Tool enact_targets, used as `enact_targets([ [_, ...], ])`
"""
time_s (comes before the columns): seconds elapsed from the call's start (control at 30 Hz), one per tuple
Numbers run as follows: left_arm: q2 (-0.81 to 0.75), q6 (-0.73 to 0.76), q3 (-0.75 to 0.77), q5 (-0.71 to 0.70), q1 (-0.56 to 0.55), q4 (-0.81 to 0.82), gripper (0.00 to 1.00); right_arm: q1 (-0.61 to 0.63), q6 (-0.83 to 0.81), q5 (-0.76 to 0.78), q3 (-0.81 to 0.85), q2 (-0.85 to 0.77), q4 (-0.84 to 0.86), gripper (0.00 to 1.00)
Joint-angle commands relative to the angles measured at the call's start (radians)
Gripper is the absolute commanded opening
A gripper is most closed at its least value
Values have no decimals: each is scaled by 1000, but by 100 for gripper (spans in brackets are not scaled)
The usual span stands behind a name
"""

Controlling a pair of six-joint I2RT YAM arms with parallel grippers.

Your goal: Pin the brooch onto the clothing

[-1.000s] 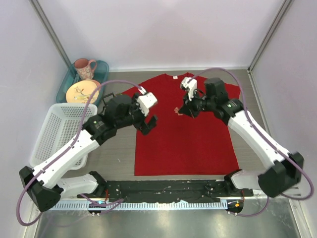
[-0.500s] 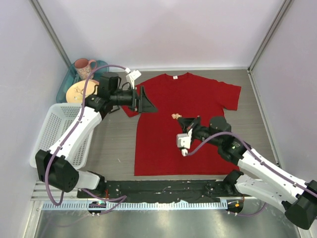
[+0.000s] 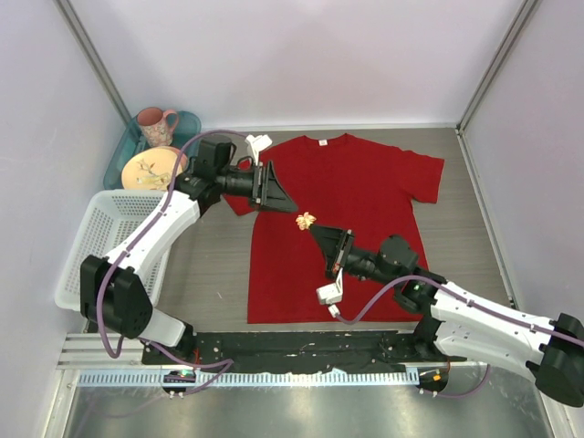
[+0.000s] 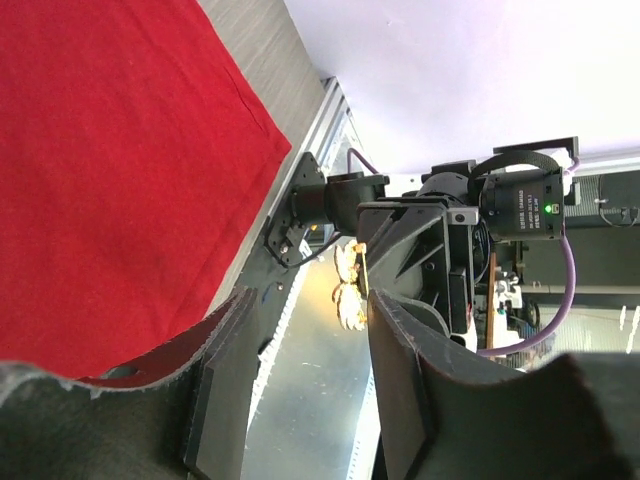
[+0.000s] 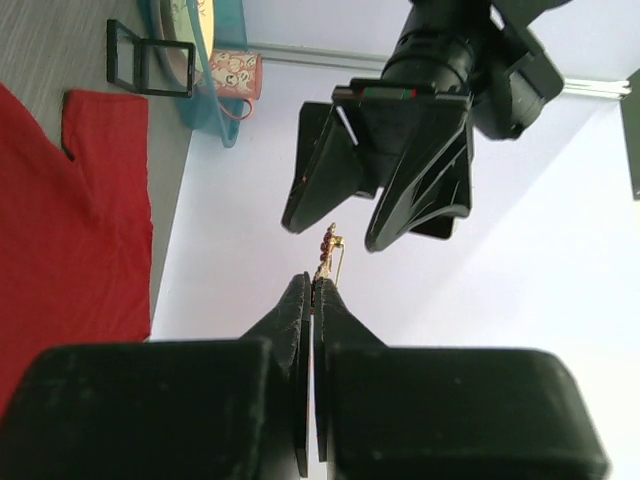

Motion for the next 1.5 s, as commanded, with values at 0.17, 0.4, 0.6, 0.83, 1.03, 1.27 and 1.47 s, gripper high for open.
enact_targets([
  [0.17,13,-30,-5,75,-32,40,48,33,-46,18,9,8,66,1],
  [0.4,2,11,-8,81,-61,28,53,33,-39,15,41,-6,-25,1],
  [0.6,6,135,39,7,-101,-78,51,34,-45,6,66,-19,-103,1],
  [0.83,22,218,96,-60,-144,-174,44,34,-65,-2,74,-39,-148,1],
  [1.03,37,217,110,-72,-156,-176,45,39,-89,1,89,-44,-192,1],
  [1.27,55,218,137,-80,-170,-182,44,57,-103,29,106,-46,-224,1],
  [1.47,55,228,130,-86,-176,-185,35,71,-111,63,110,-39,-229,1],
])
